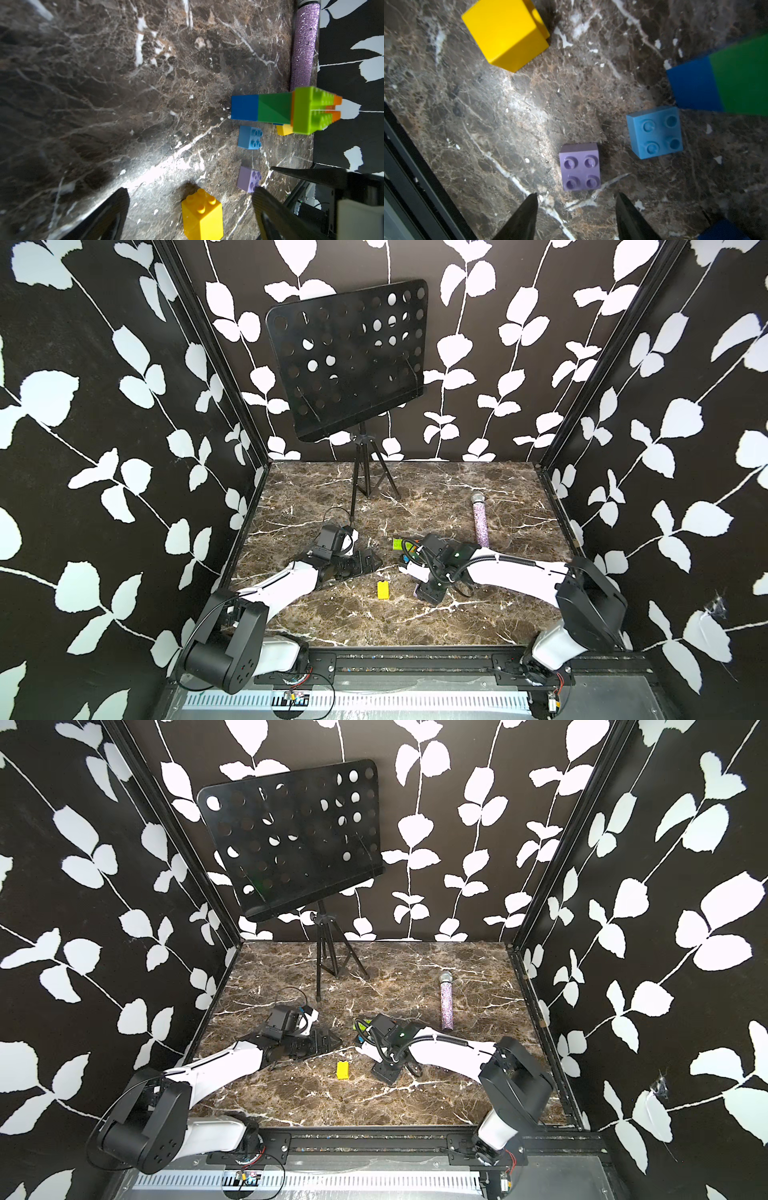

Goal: Assemble a fork with lego
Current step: Pick up the lego brick from the center of the board.

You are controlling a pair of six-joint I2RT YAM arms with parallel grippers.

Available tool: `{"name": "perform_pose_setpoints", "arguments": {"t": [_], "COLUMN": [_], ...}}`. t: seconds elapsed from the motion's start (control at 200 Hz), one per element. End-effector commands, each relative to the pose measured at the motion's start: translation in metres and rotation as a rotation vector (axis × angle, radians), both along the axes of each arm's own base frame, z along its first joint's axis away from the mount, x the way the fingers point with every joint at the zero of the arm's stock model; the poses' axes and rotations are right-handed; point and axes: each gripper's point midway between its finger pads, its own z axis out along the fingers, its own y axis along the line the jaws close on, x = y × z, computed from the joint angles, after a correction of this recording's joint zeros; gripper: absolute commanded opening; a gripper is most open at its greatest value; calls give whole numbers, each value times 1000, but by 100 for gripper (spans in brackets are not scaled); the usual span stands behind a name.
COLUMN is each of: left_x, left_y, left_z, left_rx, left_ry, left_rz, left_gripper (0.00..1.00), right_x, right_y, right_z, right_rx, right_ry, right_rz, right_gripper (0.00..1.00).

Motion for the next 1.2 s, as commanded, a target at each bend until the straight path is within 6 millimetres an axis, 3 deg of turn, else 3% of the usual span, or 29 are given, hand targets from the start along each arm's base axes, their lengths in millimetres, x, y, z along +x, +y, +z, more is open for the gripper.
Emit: {"name": "perform_pose_setpoints", "arguments": {"t": [0.0,0.285,0.48,0.655,0.95,1.195], "left_x": [-5,-20,-26,-29,-42,-47], "left_y": [2,8,11,16,23,21], "left_z": [1,-11,-14,-17,-24,-21], "left_rx": [-16,-21,-21,-10,-23,-58], "left_ry": [0,66,76,79,115,129], "left_rz": [6,42,55,81,137,146], "left_gripper": [94,85,85,84,78,69], "right_x": [-2,-8,-11,-13,-4,-17], "right_y": [-4,23,24,46,64,82], "right_z": [-3,2,-4,12,24,41], "right_rx": [-68,29,10,105,174,280], "right_ry": [-2,46,70,102,103,173], "right_rz": [34,60,59,49,-28,6], "right_gripper": [59,58,58,58,56,58]}}
